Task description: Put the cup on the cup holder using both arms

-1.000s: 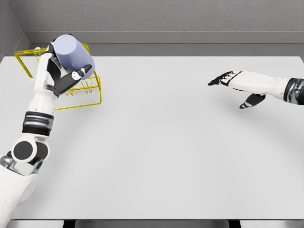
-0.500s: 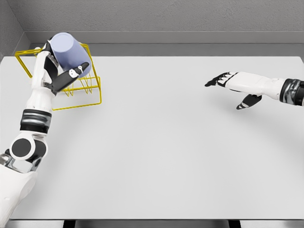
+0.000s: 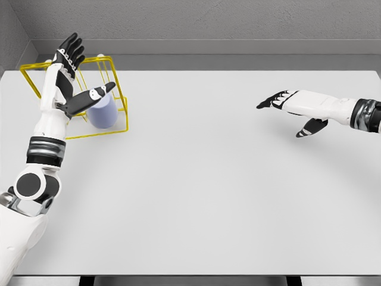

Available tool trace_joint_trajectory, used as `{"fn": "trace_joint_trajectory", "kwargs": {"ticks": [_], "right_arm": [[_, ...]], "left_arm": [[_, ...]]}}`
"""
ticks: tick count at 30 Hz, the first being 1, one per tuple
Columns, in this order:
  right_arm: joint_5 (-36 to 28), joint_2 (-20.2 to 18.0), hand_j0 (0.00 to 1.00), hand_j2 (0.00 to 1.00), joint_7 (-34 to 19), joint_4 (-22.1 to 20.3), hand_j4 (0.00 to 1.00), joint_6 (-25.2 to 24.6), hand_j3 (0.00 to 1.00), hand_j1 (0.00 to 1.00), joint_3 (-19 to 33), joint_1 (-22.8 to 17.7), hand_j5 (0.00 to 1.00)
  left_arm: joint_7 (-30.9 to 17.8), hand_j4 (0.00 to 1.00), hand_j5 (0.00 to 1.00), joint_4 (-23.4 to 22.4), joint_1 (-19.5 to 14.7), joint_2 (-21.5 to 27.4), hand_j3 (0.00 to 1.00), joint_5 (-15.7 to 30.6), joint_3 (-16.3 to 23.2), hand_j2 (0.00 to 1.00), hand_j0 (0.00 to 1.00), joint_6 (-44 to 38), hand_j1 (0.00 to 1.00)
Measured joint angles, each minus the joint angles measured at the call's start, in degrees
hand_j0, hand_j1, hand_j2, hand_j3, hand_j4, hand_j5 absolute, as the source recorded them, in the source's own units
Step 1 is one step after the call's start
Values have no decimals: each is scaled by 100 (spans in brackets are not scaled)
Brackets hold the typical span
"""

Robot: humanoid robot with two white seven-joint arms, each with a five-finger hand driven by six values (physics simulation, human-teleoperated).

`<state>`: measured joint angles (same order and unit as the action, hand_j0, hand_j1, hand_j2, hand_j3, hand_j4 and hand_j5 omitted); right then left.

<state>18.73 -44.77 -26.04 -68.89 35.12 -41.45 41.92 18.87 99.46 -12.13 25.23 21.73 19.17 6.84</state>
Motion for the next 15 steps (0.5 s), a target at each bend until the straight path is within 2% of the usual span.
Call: {"fn": "trace_joint_trajectory", "kwargs": {"ticks": [4,10,15], "right_arm": [[0,0,100,100,0,0,100,0,100,100,0,0,100],[0,0,100,100,0,0,100,0,100,100,0,0,100],[0,0,100,100,0,0,100,0,100,100,0,0,100]], "left_arm": [[3,100,100,9,17,0,100,-1,-8,100,100,4,100],[-3,100,100,80,219,35,100,0,-204,100,100,147,100],[-6,100,100,134,958,141,100,13,-400,100,100,875,100]]}}
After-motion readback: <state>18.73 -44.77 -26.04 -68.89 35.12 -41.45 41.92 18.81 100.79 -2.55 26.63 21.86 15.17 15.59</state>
